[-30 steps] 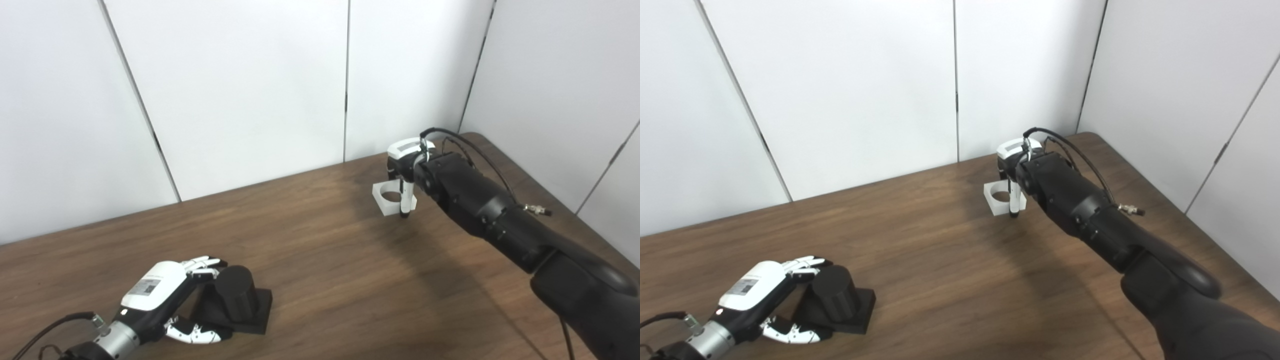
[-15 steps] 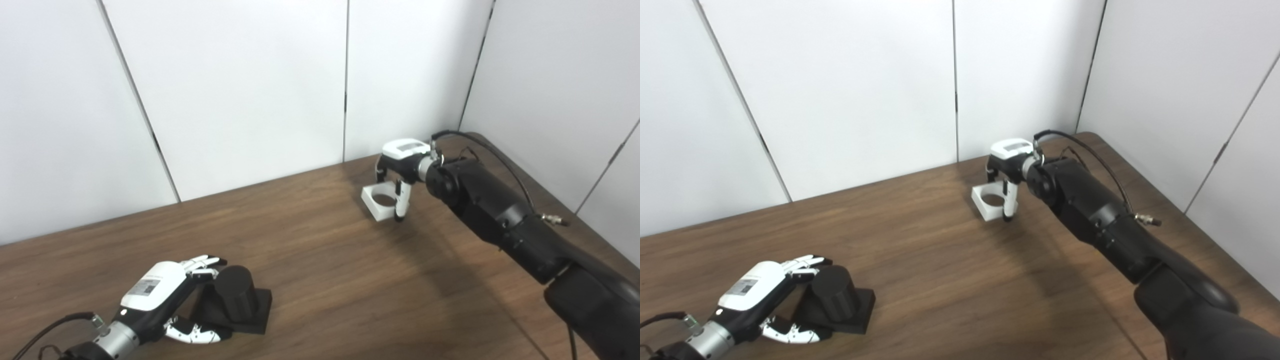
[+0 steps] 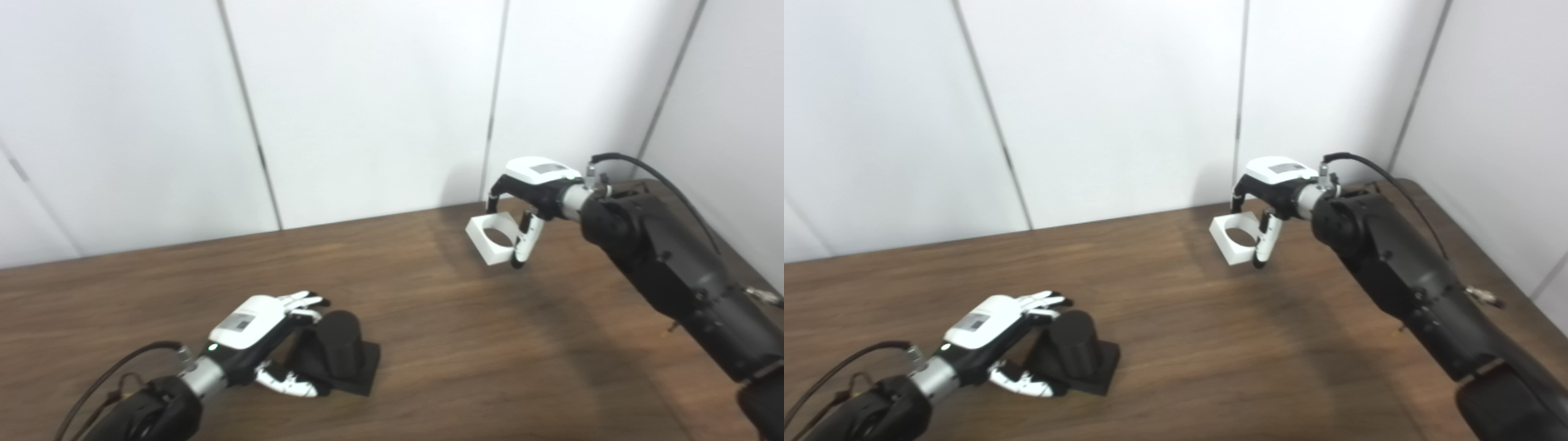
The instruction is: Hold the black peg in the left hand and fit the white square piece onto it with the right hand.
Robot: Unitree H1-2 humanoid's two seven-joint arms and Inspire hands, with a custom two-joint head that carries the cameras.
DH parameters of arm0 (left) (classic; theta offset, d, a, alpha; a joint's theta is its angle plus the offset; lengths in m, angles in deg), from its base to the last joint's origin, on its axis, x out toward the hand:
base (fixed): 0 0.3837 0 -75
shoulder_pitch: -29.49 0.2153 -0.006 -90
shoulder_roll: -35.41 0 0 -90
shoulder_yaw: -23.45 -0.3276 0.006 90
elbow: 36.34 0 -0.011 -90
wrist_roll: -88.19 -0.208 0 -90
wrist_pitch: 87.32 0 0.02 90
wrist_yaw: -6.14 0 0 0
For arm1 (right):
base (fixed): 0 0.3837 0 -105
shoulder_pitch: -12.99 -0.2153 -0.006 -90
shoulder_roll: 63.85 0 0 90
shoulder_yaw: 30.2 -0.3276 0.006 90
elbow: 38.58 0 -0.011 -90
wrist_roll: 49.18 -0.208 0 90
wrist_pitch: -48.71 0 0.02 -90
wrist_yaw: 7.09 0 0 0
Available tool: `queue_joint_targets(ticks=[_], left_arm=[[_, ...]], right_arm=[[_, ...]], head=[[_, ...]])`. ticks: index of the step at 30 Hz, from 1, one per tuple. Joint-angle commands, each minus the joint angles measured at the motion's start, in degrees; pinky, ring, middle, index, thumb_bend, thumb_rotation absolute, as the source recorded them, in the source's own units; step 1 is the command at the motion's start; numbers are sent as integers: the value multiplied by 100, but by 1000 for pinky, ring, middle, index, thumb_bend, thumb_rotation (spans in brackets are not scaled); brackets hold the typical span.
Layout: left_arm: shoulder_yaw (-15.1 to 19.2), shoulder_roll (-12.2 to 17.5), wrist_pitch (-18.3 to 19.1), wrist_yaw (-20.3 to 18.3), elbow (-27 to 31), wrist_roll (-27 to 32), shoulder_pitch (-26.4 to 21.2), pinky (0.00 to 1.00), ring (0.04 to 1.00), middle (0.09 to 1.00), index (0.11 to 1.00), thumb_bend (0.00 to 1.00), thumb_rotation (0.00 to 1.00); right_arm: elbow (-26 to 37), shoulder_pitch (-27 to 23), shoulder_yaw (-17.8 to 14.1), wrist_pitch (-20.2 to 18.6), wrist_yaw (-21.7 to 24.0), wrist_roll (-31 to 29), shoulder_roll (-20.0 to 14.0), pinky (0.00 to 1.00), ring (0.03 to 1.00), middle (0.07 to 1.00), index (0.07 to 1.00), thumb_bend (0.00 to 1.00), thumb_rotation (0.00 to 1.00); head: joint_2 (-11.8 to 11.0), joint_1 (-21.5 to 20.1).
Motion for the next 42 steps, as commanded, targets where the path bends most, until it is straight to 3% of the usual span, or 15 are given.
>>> queue_joint_targets(ticks=[1, 18, 42], left_arm=[[-322, 48, 198, -579, -206, -477, 231, 904, 945, 904, 595, 874, 180], [-332, -174, 338, -455, -212, -631, 212, 903, 942, 900, 586, 891, 208], [-400, -357, 520, -496, -238, -658, 150, 920, 955, 911, 592, 905, 191]], right_arm=[[335, -228, -112, 192, -30, -41, -169, 815, 851, 769, 480, 520, 131], [1573, -344, -143, 274, 598, -503, 179, 735, 830, 764, 479, 521, 133], [2000, -42, 221, 179, 743, -545, 1154, 777, 846, 783, 479, 520, 131]], head=[[9, 30], [138, 596], [243, 884]])
